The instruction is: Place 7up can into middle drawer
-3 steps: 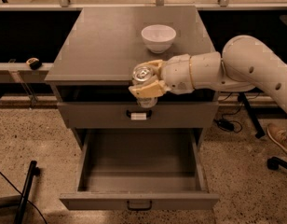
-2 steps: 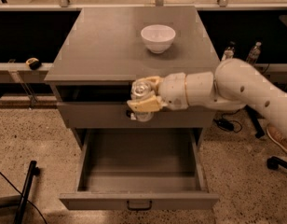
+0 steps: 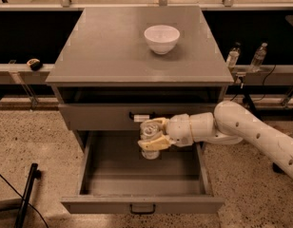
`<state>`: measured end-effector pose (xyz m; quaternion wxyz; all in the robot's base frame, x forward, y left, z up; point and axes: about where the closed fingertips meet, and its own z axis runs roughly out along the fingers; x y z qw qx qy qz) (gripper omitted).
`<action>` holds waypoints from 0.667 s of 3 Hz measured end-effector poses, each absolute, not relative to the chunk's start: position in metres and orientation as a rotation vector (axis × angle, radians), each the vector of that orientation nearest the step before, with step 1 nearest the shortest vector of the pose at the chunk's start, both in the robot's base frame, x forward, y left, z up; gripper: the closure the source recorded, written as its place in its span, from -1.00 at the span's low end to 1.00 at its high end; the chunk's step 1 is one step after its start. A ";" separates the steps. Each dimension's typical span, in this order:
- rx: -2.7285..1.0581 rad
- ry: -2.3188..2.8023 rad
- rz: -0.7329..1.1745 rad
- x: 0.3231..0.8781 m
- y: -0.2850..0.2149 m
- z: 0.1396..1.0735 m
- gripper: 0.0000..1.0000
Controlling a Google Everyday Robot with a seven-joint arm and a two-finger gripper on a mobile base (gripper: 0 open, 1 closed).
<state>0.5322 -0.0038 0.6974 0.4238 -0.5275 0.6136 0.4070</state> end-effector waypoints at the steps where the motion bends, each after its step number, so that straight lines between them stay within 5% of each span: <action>1: -1.322 1.538 1.030 0.530 -0.005 0.692 1.00; 2: -1.237 1.569 1.002 0.532 -0.006 0.676 1.00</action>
Offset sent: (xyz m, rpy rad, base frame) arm 0.0082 -0.0177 -0.0792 0.0952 0.0467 -0.3566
